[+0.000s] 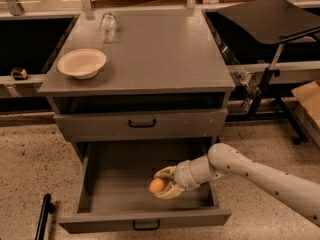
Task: Place orange into middle drawer
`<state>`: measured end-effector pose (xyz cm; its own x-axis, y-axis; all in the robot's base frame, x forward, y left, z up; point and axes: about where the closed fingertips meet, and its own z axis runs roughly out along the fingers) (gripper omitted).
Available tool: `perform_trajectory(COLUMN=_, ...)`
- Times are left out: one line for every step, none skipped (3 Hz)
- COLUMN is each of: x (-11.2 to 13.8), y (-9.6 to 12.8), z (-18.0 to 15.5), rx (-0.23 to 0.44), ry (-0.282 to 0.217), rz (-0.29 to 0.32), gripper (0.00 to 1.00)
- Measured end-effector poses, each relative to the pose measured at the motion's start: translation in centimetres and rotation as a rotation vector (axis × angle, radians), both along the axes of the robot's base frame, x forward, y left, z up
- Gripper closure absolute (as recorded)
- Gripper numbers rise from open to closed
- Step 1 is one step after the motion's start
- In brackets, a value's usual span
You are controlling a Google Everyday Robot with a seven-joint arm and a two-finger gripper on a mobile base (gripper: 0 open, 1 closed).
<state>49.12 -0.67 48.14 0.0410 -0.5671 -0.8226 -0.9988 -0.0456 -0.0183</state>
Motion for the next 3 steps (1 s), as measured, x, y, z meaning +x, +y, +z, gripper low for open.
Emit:
perform_trajectory(x=2.3, y=-0.8, z=-2.9, rx=0.009, ry=-0.012, rz=-0.109, gripper=1.0)
perform_trajectory(x=4.4, y=-0.8, z=-6.1, rx=-0.013, ry=0.016, rz=-0.171, gripper=1.0)
perform_trajectory(x=5.4, y=-0.3, z=-8.1, rx=-0.066, ry=0.014, rz=-0.176, gripper=0.82)
